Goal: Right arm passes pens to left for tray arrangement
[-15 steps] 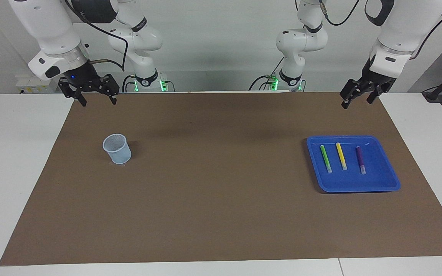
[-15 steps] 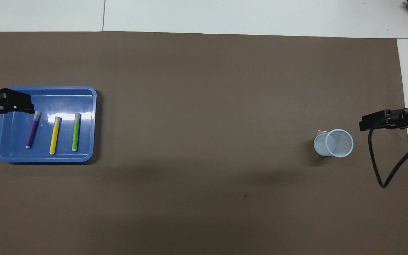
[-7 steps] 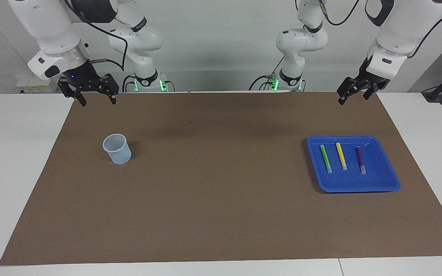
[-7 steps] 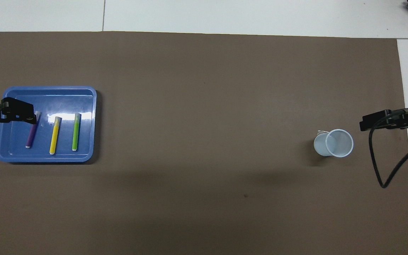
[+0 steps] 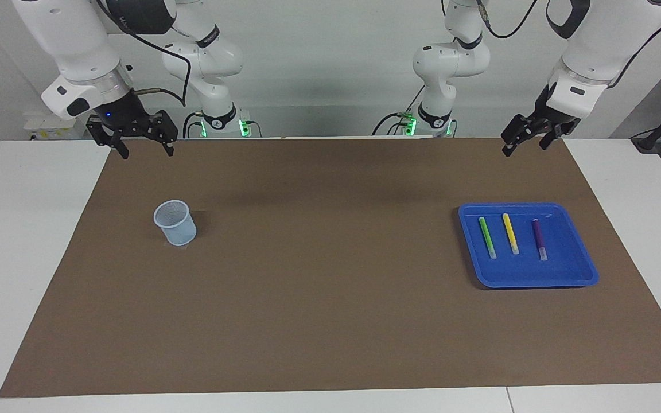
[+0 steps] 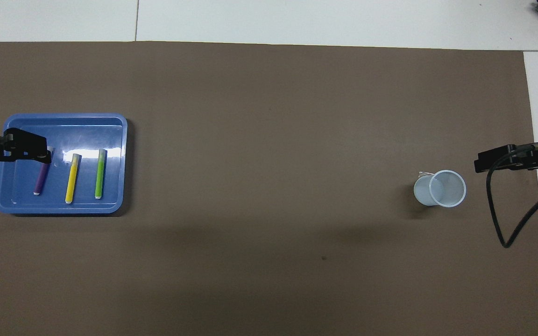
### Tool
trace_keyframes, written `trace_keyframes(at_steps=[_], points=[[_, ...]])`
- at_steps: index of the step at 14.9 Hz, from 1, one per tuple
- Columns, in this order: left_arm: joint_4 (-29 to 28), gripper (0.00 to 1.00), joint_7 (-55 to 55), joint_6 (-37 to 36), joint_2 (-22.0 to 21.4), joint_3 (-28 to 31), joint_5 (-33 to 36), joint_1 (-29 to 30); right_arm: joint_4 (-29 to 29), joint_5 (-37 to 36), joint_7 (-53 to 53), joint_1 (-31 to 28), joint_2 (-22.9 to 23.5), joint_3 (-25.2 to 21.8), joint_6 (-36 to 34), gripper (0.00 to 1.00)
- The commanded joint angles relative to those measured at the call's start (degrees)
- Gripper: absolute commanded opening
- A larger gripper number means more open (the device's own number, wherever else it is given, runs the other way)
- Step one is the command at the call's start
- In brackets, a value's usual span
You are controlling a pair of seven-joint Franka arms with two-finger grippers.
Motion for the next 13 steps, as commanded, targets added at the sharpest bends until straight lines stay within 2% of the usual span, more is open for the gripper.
trace_keyframes(at_steps=[1, 9, 13], points=[[0.2, 1.00, 0.8, -1.1, -0.7, -0.3, -0.9, 0.8, -0.8, -0.3, -0.4, -0.2, -0.9, 0.0, 0.7, 1.00], [0.1, 1.00, 3.6, -0.6, -0.7, -0.1, -0.4, 0.8, -0.8, -0.3, -0.4, -0.2, -3.0, 0.0, 0.5, 1.00], [0.0, 1.00, 7.9, -0.5, -0.7, 0.0, -0.3, 0.9, -0.8, -0.2, -0.4, -0.2, -7.1, 0.0, 0.2, 1.00]])
